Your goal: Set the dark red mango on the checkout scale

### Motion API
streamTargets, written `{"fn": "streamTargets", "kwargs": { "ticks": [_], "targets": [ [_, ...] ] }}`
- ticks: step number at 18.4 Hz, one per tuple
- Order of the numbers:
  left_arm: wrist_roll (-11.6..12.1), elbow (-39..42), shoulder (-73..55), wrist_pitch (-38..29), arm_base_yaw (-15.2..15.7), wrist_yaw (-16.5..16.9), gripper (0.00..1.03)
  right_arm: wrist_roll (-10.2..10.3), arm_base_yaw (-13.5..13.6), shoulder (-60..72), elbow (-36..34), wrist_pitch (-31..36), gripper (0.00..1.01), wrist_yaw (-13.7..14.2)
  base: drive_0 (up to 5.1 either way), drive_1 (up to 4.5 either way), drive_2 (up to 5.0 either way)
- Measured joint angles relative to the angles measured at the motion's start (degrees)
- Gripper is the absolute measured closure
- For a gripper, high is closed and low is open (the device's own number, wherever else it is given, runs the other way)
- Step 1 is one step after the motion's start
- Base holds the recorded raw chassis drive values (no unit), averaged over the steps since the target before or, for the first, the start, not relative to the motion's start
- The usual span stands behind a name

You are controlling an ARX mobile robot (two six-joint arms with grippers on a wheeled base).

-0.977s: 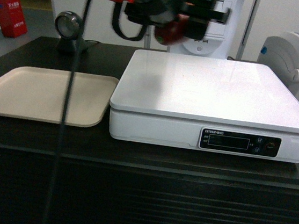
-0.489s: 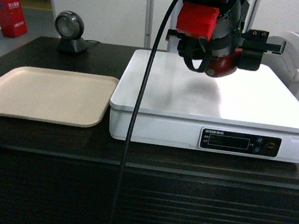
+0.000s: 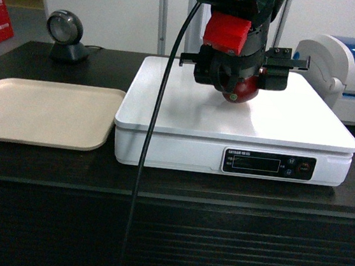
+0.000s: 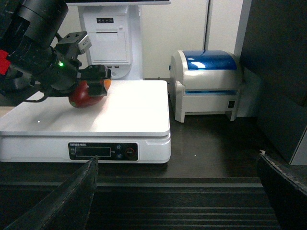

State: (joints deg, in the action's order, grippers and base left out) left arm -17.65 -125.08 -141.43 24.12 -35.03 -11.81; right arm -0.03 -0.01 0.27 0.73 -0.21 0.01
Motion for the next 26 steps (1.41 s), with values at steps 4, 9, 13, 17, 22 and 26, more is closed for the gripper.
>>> {"fn": "streamTargets", "kwargs": {
  "ticks": [4,9,13,17,22,26],
  "targets": [
    [-0.33,0.44,0.0,-1.18,0.15,-0.24,0.03,0.0,0.0,0.0,0.0,0.0,0.03,0.0,0.0,0.0,0.0],
    [3.23,8.55,2.97,-12.87,0.24,-2.34,0.05,0.0,0.0,0.0,0.0,0.0,0.03,0.0,0.0,0.0,0.0],
    [13.07,19.15,15.43,-30.64,0.2,2.78,0.05,0.0,0.0,0.0,0.0,0.0,0.03,0.0,0.0,0.0,0.0],
    [17.99,36.44,25.75,-43.74,3.1,9.53,0.05,0.0,0.0,0.0,0.0,0.0,0.03,0.0,0.0,0.0,0.0],
    [18.8,61.02,45.09,-56.13,11.67,7.21,0.05,0.0,0.0,0.0,0.0,0.0,0.03,0.0,0.0,0.0,0.0],
    [19.26,76.3,58.29,-56.74,15.47,3.91,0.05,0.0,0.0,0.0,0.0,0.0,0.03,0.0,0.0,0.0,0.0]
  ]
}}
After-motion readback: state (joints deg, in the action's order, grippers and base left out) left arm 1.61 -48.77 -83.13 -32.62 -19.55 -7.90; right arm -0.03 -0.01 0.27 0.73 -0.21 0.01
